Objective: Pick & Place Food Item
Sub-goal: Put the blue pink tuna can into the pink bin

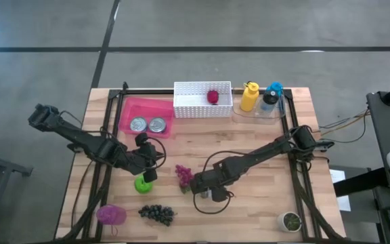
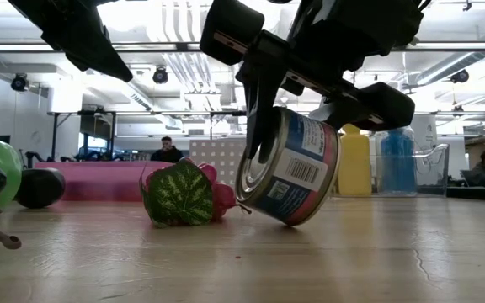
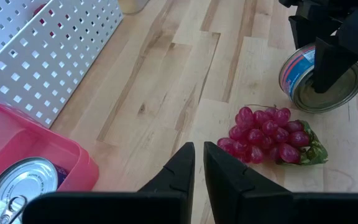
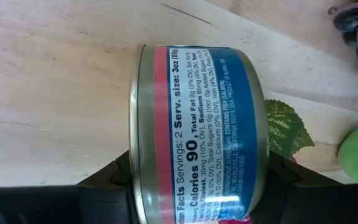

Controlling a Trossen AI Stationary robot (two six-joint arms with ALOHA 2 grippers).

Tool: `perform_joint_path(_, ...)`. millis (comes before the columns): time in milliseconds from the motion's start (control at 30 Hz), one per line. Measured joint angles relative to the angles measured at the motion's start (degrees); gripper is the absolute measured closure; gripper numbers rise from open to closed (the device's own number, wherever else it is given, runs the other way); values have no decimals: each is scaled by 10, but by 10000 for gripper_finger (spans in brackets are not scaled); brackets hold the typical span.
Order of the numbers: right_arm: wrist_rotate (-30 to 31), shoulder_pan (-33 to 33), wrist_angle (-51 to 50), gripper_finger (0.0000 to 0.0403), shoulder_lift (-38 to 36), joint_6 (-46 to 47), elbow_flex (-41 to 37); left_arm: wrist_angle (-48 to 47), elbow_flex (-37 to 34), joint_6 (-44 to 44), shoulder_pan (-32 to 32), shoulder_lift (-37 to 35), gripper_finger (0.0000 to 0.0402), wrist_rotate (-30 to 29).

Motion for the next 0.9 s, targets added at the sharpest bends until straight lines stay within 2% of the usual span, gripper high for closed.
perform_joint_path(167, 0, 0, 0, 219, 0, 4, 0, 0, 0, 0, 0, 0, 363, 0)
perform_joint_path(500, -44, -2, 8, 215, 0, 120, 0, 0, 0, 0, 0, 0, 363, 0)
perform_joint_path(800, -45, -6, 8, 220, 0, 121, 0, 0, 0, 0, 0, 0, 363, 0)
perform_joint_path(900, -63, -13, 7, 219, 0, 127, 0, 0, 0, 0, 0, 0, 363, 0)
